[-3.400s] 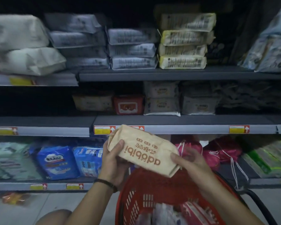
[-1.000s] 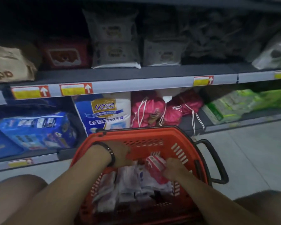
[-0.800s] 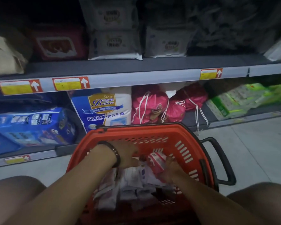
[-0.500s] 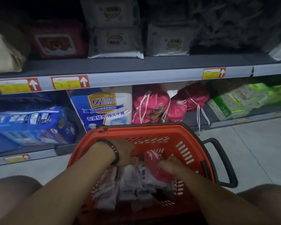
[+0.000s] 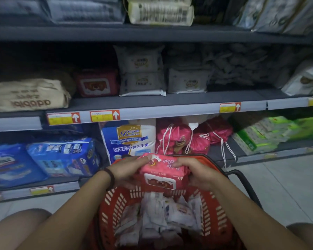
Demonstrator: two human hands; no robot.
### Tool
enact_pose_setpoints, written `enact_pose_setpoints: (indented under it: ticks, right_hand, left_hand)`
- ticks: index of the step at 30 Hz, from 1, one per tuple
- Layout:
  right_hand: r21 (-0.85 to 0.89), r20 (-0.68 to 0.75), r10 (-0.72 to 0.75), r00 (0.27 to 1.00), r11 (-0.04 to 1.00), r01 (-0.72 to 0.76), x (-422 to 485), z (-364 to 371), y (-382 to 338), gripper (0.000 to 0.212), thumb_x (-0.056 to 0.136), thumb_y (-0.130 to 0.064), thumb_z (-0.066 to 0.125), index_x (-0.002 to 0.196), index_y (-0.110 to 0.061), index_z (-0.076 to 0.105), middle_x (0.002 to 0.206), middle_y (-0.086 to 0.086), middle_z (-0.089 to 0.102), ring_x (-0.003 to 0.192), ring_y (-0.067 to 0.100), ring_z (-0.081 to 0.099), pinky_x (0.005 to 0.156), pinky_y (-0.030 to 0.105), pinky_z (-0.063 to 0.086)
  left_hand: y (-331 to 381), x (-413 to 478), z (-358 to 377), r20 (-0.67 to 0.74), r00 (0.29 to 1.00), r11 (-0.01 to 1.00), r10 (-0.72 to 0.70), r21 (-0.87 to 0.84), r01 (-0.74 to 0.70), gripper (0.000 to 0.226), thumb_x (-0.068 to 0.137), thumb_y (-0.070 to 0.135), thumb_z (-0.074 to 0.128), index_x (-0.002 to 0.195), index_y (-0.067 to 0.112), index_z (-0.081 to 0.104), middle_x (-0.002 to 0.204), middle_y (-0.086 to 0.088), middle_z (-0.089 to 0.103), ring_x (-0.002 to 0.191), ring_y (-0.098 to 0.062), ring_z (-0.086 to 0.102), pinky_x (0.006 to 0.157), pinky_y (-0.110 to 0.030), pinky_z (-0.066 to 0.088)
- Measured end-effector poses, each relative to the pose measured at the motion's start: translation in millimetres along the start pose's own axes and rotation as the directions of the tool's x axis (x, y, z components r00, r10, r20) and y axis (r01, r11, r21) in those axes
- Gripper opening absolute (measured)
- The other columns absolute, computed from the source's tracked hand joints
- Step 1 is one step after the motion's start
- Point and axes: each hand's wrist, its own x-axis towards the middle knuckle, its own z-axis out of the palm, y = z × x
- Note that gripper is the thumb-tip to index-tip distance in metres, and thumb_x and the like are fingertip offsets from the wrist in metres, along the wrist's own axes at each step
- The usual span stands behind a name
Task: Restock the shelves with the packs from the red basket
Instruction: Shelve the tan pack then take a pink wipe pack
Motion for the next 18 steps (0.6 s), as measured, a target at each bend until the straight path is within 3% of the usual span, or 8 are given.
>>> enact_pose_setpoints:
  ticks: [2, 4, 7, 9, 11, 13, 16, 18]
  right_hand:
    - [-0.007, -0.01, -0.093, 0.996, 0.996, 0.093, -9.6, 15.4, -16.6, 0.045, 0.056, -0.03, 0.082, 0.096, -0.01, 0.081, 0.093, 0.012, 0.073, 0.078, 0.022, 0.069, 0.074, 0.035, 0.053]
    - [-0.031, -0.07, -0.2, 0.977, 0.98, 0.198, -16.5, 30.7, -33.0, 0.059, 0.056, -0.03, 0.085, 0.107, -0.002, 0.077, 0.097, 0.015, 0.071, 0.077, 0.021, 0.07, 0.066, 0.031, 0.053]
    - [-0.161, -0.235, -0.374, 0.897, 0.925, 0.343, -21.8, 50.9, -50.4, 0.079, 0.049, -0.054, 0.095, 0.116, -0.018, 0.075, 0.114, 0.009, 0.076, 0.097, 0.021, 0.076, 0.088, 0.037, 0.059]
    - [-0.277, -0.348, -0.439, 0.828, 0.892, 0.357, -24.9, 68.3, -55.9, 0.086, 0.05, -0.069, 0.09, 0.123, -0.029, 0.067, 0.117, 0.0, 0.072, 0.101, 0.016, 0.074, 0.087, 0.035, 0.059]
    - [-0.265, -0.389, -0.492, 0.779, 0.869, 0.417, -24.1, 87.9, -60.2, 0.077, 0.062, -0.065, 0.092, 0.125, -0.029, 0.065, 0.111, 0.001, 0.074, 0.094, 0.016, 0.075, 0.08, 0.041, 0.062]
    - [-0.303, -0.365, -0.601, 0.711, 0.799, 0.519, -19.2, 108.4, -66.8, 0.05, 0.079, -0.048, 0.089, 0.121, -0.028, 0.071, 0.106, 0.0, 0.079, 0.09, 0.014, 0.077, 0.085, 0.048, 0.065]
    - [-0.354, -0.347, -0.704, 0.62, 0.711, 0.608, -2.2, 130.8, -82.4, 0.033, 0.089, -0.036, 0.085, 0.118, -0.024, 0.077, 0.106, -0.008, 0.082, 0.1, 0.012, 0.078, 0.097, 0.05, 0.061]
    - [-0.346, -0.341, -0.736, 0.586, 0.677, 0.649, 9.1, 143.0, -99.7, 0.027, 0.089, -0.028, 0.085, 0.116, -0.024, 0.078, 0.105, -0.009, 0.082, 0.1, 0.013, 0.078, 0.097, 0.05, 0.061]
  left_hand:
    - [0.2, -12.1, -1.3, 0.014, 0.996, 0.963, 0.091, -0.255, -0.085, 0.065, 0.076, 0.061, 0.073, 0.126, 0.02, 0.066, 0.111, -0.012, 0.079, 0.102, -0.032, 0.076, 0.095, -0.054, 0.059]
    - [2.9, -24.5, -7.4, -0.051, 0.978, 0.896, 0.202, -0.392, -0.206, 0.059, 0.078, 0.047, 0.077, 0.126, 0.015, 0.067, 0.106, -0.011, 0.079, 0.097, -0.027, 0.076, 0.088, -0.051, 0.062]
    - [4.8, -38.8, -23.7, -0.187, 0.921, 0.804, 0.341, -0.451, -0.389, 0.054, 0.081, 0.037, 0.078, 0.127, 0.011, 0.066, 0.112, -0.016, 0.077, 0.1, -0.031, 0.075, 0.088, -0.054, 0.062]
    - [5.5, -44.9, -31.9, -0.315, 0.873, 0.737, 0.372, -0.471, -0.484, 0.054, 0.082, 0.033, 0.081, 0.127, 0.009, 0.063, 0.114, -0.022, 0.076, 0.103, -0.039, 0.074, 0.094, -0.065, 0.057]
    - [7.4, -48.6, -41.4, -0.451, 0.822, 0.682, 0.348, -0.48, -0.552, 0.063, 0.073, 0.034, 0.086, 0.124, 0.01, 0.059, 0.109, -0.022, 0.076, 0.093, -0.036, 0.076, 0.087, -0.064, 0.059]
    - [11.3, -54.4, -52.5, -0.536, 0.773, 0.657, 0.339, -0.453, -0.602, 0.066, 0.069, 0.035, 0.087, 0.122, 0.007, 0.056, 0.109, -0.021, 0.075, 0.087, -0.031, 0.078, 0.082, -0.055, 0.063]
    - [18.8, -66.2, -69.1, -0.614, 0.665, 0.655, 0.426, -0.298, -0.695, 0.043, 0.083, 0.025, 0.082, 0.113, 0.001, 0.061, 0.106, -0.018, 0.077, 0.088, -0.026, 0.077, 0.084, -0.047, 0.064]
    - [27.3, -69.0, -87.7, -0.671, 0.564, 0.663, 0.481, -0.143, -0.735, 0.029, 0.09, 0.026, 0.079, 0.11, 0.009, 0.068, 0.102, -0.009, 0.079, 0.09, -0.022, 0.077, 0.082, -0.04, 0.064]
